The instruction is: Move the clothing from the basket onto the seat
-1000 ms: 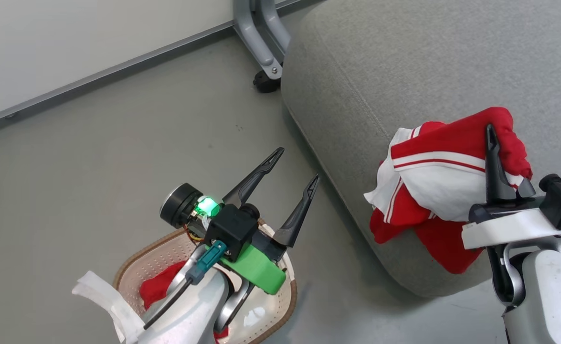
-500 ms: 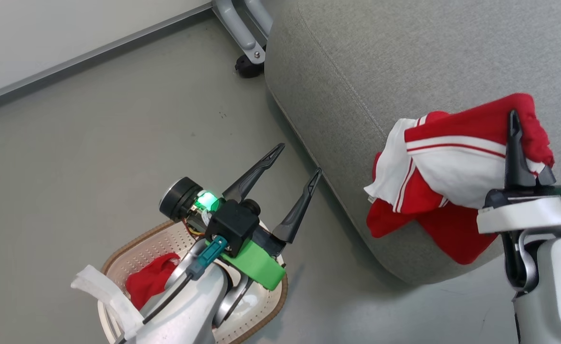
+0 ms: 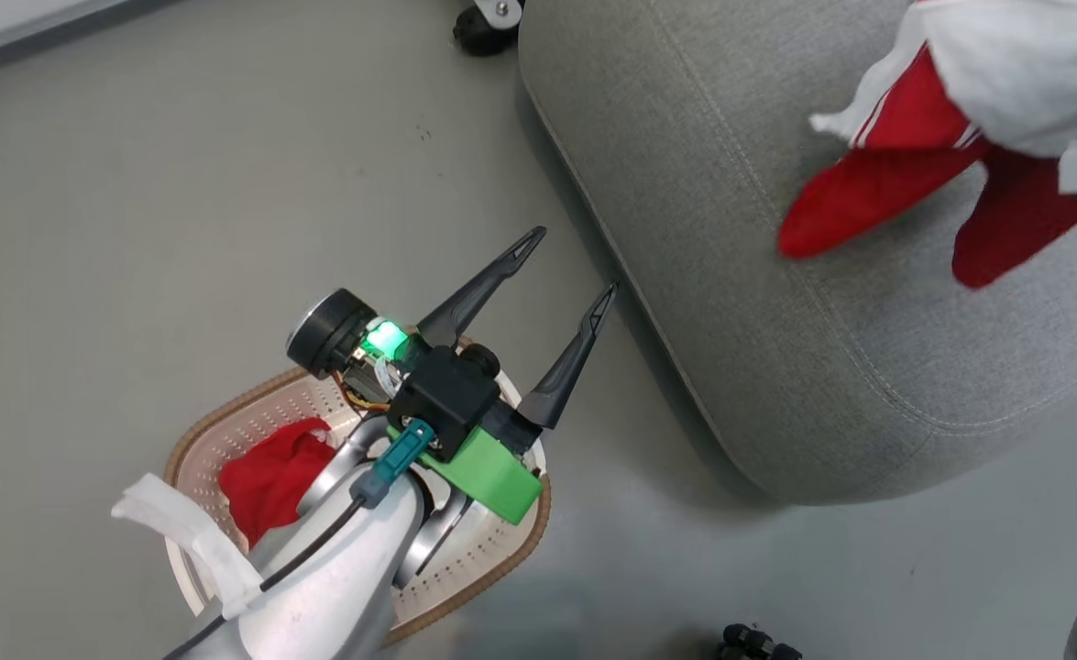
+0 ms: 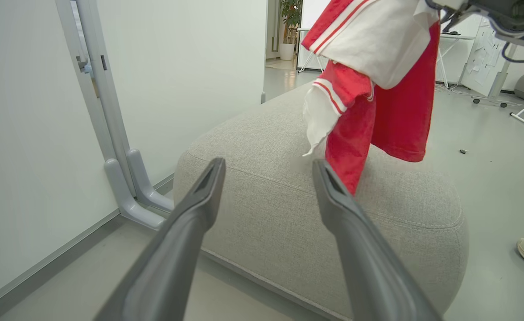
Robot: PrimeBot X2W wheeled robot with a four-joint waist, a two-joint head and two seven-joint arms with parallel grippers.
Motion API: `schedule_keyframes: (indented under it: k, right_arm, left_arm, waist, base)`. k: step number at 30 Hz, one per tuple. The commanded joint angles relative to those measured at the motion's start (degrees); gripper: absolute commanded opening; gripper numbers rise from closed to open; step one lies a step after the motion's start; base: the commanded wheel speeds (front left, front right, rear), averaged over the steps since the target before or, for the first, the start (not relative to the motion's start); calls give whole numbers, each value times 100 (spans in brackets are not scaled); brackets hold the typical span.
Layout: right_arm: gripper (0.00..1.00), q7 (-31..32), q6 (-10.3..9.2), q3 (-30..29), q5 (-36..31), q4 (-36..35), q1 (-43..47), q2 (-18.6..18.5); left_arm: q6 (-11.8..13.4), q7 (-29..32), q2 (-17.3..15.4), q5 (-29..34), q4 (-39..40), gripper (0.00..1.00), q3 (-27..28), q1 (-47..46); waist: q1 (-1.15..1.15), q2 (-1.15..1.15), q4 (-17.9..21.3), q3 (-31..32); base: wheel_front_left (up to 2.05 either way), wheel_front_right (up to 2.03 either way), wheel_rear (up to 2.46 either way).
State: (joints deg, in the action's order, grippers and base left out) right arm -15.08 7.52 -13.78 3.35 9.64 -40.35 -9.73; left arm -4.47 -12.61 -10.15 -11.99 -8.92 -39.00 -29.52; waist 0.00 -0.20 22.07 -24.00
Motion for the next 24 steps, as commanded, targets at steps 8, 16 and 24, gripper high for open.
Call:
schedule_keyframes:
  k: [8,16,24]
  right_arm:
    - [0,-14,-7,-202,-43,890,-1533,-623]
    - [0,-14,-7,-465,-206,1716,-2437,-1064]
    - [0,-13,-7,-848,-839,2619,-2396,-823]
  left_arm:
    - [-21,166,-180,128,218,100,-35,-330]
    - [-16,279,-278,177,371,100,-76,-461]
    - [21,371,-368,205,498,100,-109,-505]
  waist:
    - [0,20,-182,-961]
    - [0,20,-293,-1332]
    - [0,20,-347,-1605]
  base:
    - [0,0,0]
    - [0,0,0]
    - [0,0,0]
